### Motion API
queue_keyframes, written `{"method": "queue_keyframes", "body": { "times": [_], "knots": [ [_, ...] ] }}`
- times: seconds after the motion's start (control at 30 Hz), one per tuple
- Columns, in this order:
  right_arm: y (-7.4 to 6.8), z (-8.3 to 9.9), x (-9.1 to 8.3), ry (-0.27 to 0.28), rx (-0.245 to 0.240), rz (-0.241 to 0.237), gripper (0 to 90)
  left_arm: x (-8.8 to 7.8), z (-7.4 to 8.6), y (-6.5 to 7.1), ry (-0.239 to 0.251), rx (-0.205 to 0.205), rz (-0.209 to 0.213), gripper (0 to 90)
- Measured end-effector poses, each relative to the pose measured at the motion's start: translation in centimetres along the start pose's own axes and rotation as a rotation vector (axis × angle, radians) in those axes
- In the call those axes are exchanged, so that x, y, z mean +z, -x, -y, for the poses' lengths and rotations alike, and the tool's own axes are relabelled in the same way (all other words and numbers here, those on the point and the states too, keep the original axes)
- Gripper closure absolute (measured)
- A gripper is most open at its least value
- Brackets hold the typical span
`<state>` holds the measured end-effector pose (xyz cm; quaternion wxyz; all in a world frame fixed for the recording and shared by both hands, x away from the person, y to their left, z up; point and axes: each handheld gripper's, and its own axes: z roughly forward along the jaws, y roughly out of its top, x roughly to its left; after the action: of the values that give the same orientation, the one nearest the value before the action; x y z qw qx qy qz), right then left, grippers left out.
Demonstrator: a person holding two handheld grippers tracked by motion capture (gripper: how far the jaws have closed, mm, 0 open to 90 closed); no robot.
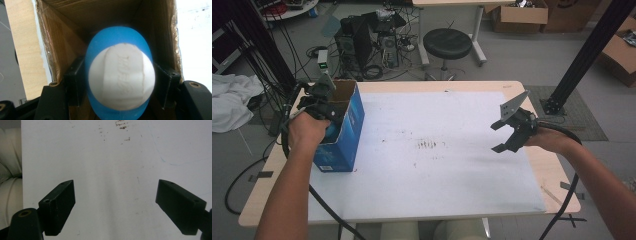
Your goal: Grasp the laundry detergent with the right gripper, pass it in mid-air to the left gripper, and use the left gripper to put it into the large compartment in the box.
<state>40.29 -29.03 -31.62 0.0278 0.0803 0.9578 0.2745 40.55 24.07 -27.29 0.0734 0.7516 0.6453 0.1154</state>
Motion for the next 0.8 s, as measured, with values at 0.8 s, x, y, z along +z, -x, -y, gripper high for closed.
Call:
{"method": "queue_keyframes", "body": {
  "times": [0.8],
  "knots": [
    [-0.5, -0.1, 0.1, 0.003, -0.007, 0.003, 16.0, -2.2, -0.1, -0.1, 0.023, -0.025, 0.009, 28.3]
  ]
}}
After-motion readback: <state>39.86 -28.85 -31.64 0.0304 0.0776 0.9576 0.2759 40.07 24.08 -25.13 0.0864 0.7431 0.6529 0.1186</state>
